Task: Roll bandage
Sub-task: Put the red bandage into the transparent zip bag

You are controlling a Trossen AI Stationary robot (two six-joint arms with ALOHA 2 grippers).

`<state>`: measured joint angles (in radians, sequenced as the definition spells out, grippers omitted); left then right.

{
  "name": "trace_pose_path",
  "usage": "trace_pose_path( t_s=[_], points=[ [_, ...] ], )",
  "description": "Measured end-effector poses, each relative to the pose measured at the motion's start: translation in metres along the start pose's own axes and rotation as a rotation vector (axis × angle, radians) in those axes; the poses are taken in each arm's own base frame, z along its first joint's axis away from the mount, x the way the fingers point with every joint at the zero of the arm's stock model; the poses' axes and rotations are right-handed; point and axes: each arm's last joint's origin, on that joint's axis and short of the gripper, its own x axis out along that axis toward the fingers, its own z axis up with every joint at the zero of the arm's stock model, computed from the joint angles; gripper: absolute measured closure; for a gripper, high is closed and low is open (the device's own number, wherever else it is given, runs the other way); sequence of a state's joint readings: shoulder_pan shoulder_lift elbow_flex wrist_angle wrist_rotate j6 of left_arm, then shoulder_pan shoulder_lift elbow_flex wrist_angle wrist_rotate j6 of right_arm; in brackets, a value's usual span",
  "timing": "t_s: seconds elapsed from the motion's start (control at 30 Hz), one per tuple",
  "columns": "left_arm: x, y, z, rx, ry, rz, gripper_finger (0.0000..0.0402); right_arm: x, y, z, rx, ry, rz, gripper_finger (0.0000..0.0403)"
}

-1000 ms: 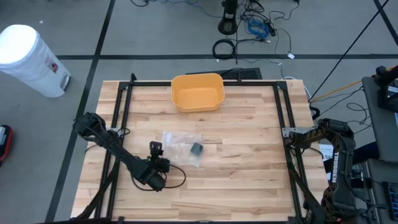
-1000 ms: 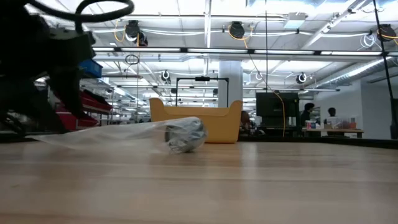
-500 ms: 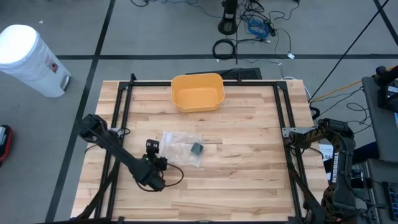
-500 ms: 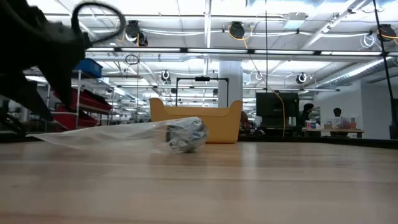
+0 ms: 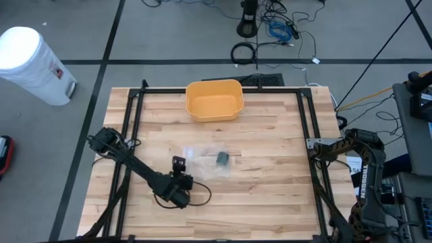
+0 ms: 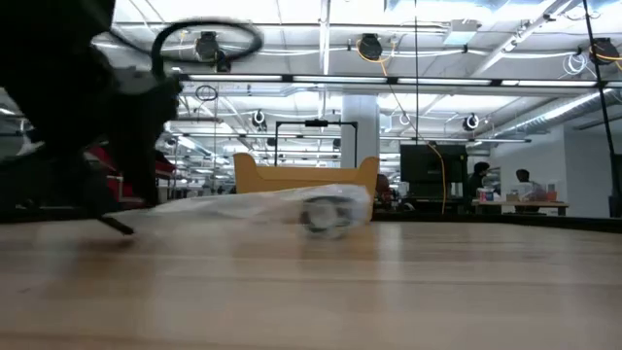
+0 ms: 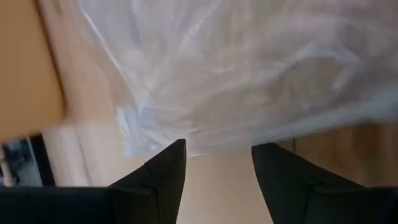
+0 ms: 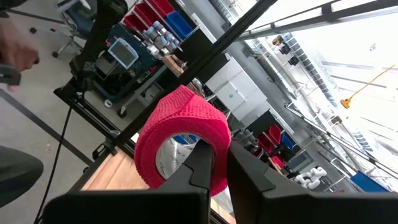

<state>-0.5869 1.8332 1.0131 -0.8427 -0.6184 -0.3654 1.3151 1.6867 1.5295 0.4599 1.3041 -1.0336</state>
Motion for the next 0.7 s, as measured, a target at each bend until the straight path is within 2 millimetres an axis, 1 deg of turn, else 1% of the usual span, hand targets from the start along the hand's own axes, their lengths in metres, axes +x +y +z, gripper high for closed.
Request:
trace_pose_path(
  t_s=[0.23,0.33,0.43,0.53,0.7],
  points=[
    [-0.017,0.003,0.034,-0.041,-0.221,0.050,0.0212,0.000,0.000,0.000,0.000,0.000,0.000,0.0378],
    [-0.027,0.004,0.052,-0.033,-0.341,0.047,0.0212,0.000,0.000,0.000,0.000,0.000,0.000,0.0378],
    [-0.036,0.006,0.064,0.007,-0.414,0.049,0.0212,0.000,0.000,0.000,0.000,0.000,0.000,0.0378],
    [-0.041,0.009,0.068,0.041,-0.422,0.072,0.0212,0.000,0.000,0.000,0.000,0.000,0.000,0.0378],
    [-0.038,0.011,0.063,0.097,-0.369,0.085,0.0212,0.000,0.000,0.000,0.000,0.000,0.000,0.0378]
  ],
)
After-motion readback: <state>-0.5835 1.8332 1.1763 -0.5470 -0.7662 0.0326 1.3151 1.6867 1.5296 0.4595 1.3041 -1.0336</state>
